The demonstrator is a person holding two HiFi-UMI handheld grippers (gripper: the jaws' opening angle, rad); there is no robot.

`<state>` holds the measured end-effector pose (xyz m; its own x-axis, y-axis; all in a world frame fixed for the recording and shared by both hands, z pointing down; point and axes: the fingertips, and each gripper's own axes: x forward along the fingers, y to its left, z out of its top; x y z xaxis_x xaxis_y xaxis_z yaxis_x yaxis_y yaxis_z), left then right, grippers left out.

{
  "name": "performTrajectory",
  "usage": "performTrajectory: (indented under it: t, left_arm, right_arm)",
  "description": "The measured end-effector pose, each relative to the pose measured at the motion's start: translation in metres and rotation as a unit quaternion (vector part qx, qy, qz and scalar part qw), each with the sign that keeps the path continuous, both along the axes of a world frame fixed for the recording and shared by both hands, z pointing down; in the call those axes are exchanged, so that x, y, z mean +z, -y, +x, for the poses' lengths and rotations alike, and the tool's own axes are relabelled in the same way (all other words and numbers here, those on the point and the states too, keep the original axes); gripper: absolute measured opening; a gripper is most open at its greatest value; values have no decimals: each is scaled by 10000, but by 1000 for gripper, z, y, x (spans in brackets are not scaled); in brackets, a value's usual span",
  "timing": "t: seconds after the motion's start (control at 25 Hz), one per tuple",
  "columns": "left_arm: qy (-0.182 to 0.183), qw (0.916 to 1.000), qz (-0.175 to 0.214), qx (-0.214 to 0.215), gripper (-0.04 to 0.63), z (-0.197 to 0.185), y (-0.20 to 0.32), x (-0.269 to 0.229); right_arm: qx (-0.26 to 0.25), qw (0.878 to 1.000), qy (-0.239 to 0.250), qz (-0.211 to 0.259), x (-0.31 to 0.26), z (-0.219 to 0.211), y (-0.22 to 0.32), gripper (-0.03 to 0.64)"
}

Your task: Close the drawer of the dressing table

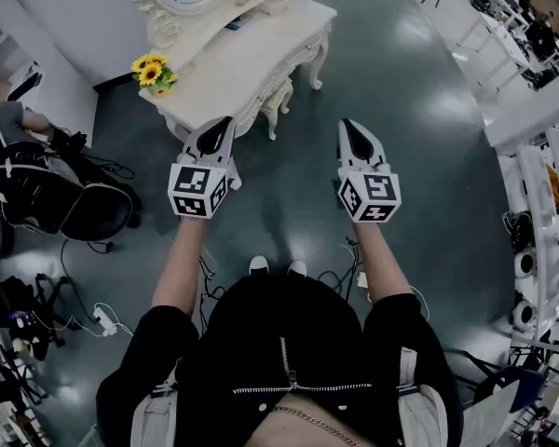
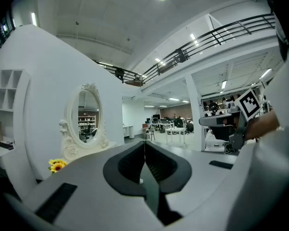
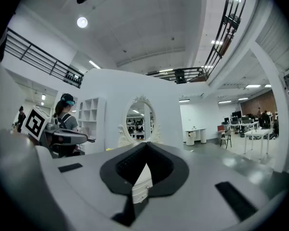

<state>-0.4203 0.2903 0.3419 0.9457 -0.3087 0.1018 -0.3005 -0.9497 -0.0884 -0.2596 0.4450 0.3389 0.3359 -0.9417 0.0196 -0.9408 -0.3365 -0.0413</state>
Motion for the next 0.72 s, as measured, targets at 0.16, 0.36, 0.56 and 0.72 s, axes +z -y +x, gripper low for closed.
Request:
performTrajectory:
  t: [0.16, 0.36, 0.56, 0.72]
  left_arm:
    - [14, 10000, -18, -7, 21, 8, -6, 1]
    - [34, 10000, -19, -19, 21, 22, -17, 4]
    - [49, 9999, -32, -92, 21, 34, -32, 5]
    - [96, 9998, -100, -150, 21, 43, -46, 12]
  right_arm:
    - [29, 9999, 20, 156, -3, 8, -8, 18]
    - [-16, 9999, -104, 47, 0, 17, -16, 28]
    - [-187, 9997, -141, -51, 7, 24, -26, 57]
    - [-367, 9993, -56, -109, 16, 32, -33, 71]
